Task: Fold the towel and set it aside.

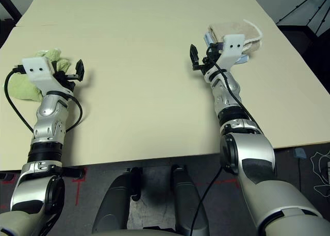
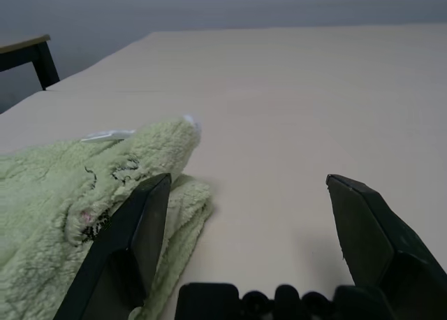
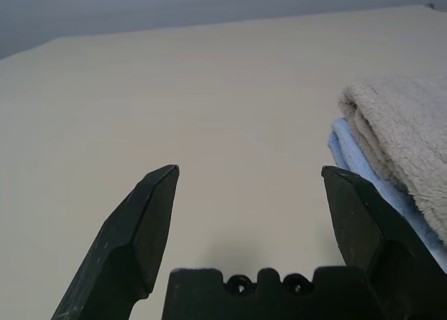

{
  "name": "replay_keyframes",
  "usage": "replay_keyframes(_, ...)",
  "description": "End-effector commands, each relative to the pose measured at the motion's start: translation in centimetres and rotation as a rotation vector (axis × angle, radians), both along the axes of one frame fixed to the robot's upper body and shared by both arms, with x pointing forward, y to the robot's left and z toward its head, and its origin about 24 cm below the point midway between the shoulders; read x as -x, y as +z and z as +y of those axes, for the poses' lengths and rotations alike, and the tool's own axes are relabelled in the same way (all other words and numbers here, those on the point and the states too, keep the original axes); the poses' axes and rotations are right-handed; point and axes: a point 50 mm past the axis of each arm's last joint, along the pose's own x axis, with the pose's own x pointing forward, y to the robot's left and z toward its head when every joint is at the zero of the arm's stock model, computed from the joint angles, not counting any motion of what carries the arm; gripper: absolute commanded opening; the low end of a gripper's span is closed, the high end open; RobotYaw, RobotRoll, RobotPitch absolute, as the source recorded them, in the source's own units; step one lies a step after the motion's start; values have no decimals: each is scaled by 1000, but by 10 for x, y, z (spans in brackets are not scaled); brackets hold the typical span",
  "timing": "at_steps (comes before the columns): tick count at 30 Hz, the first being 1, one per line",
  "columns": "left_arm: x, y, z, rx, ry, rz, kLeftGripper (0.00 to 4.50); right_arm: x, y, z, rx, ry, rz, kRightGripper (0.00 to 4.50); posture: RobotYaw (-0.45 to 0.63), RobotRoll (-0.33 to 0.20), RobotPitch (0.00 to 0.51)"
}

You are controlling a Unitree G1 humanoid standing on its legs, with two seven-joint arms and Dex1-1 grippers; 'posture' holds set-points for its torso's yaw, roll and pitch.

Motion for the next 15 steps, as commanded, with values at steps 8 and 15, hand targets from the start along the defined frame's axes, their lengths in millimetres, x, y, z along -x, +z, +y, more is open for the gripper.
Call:
replay_keyframes(8, 1, -11, 18, -45, 8, 28, 4500, 1, -5, -14, 1, -80, 18, 4455, 33, 0, 167)
replay_keyframes(15, 9, -8, 39, -38, 5, 25, 4500, 4, -4, -27, 0, -88, 2, 4455, 30, 0, 152)
